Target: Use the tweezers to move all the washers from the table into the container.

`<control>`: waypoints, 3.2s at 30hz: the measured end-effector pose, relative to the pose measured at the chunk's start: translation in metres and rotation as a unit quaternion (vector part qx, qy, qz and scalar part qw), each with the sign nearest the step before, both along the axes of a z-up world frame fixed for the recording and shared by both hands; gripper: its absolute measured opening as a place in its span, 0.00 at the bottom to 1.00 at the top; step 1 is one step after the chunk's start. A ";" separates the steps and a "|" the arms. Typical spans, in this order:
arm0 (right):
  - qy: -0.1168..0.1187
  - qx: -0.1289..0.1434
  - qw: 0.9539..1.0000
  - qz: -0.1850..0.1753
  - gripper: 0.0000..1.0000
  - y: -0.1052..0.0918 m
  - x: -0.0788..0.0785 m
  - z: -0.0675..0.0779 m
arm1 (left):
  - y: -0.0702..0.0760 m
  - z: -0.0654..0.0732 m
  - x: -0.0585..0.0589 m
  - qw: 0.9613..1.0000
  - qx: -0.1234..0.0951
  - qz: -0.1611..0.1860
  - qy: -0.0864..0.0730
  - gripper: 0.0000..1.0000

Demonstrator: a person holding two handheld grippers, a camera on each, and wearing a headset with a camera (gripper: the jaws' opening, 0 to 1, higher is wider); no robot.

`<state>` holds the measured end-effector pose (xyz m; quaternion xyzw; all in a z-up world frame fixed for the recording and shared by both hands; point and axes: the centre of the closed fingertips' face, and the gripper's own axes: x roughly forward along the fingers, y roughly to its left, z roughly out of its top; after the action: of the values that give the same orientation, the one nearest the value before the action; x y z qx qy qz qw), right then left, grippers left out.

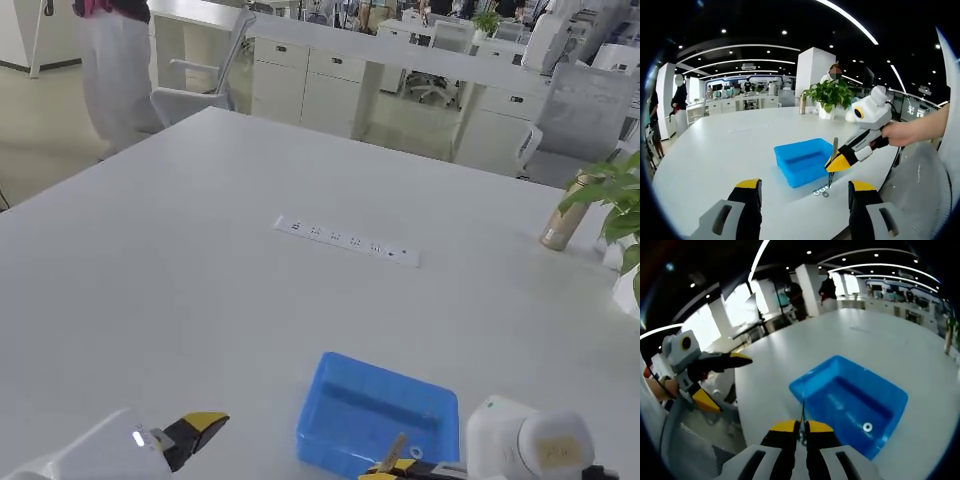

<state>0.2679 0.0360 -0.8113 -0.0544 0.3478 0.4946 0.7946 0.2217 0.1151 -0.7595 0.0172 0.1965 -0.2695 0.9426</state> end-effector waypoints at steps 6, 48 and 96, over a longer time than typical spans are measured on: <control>-0.005 -0.008 1.000 0.006 0.03 0.001 -0.001 -0.002 | -0.001 0.001 0.000 1.000 -0.004 -0.003 -0.003 0.71; -0.046 0.008 0.999 0.021 0.03 -0.001 -0.007 0.003 | -0.008 0.019 -0.008 0.998 -0.042 0.015 -0.044 0.82; -0.094 -0.024 0.989 0.112 0.03 0.004 -0.014 -0.012 | -0.007 0.015 -0.009 0.999 -0.015 0.007 -0.047 0.72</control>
<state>0.2537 0.0398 -0.8229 -0.1579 0.2751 0.5649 0.7617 0.2131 0.1084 -0.7447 0.0141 0.1479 -0.2647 0.9528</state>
